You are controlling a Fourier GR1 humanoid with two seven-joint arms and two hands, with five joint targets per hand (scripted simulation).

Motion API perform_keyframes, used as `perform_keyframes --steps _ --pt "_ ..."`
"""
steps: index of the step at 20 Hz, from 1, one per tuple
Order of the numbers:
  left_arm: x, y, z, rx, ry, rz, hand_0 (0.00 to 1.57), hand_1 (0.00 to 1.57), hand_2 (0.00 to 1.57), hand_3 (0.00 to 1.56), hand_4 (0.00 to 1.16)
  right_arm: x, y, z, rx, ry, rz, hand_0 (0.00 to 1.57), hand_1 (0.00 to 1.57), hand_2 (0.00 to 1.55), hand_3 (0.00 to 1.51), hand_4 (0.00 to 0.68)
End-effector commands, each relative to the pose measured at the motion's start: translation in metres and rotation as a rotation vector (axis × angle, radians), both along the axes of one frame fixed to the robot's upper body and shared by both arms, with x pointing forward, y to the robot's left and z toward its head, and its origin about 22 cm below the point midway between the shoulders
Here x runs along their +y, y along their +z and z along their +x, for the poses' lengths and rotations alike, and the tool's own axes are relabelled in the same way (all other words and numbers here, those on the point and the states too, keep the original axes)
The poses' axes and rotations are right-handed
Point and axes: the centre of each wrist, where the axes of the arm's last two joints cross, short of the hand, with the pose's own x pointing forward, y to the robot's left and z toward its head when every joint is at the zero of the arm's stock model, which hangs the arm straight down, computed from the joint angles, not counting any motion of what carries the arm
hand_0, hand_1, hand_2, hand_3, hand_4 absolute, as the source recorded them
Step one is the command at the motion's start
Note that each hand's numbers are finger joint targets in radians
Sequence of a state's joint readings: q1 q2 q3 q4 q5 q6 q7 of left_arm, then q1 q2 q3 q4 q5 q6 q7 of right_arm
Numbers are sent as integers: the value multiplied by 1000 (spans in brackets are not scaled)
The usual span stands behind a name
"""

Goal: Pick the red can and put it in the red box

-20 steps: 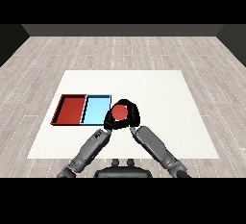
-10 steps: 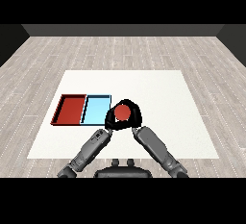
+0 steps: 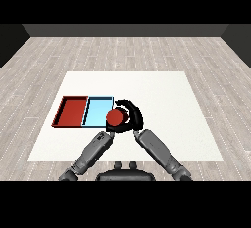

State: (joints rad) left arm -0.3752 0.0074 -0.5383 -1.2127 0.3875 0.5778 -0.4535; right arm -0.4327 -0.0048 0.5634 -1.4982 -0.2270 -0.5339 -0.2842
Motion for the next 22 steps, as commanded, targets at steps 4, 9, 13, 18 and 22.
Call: perform_keyframes --steps 4,9,13,18,22 --pt "6 6 3 -40 27 -14 1571 1571 1571 1507 1141 -2 -7 -1 50 -5 -47 0 0 0 0 0" --pt "4 7 2 -44 50 -9 1571 1571 1571 1495 1133 -8 -4 1 50 -20 -35 0 0 0 0 0" --pt "-4 5 10 -32 39 27 1571 1571 1571 1483 1135 -40 -4 -6 65 -45 -36 0 0 0 0 0" --pt "25 15 9 -44 73 35 1571 1571 1571 1468 1131 -29 7 1 67 -23 27 0 0 0 0 0" --pt "12 19 11 -58 96 34 1571 1571 1561 1460 1132 -52 17 -12 43 -28 45 0 0 0 0 0"
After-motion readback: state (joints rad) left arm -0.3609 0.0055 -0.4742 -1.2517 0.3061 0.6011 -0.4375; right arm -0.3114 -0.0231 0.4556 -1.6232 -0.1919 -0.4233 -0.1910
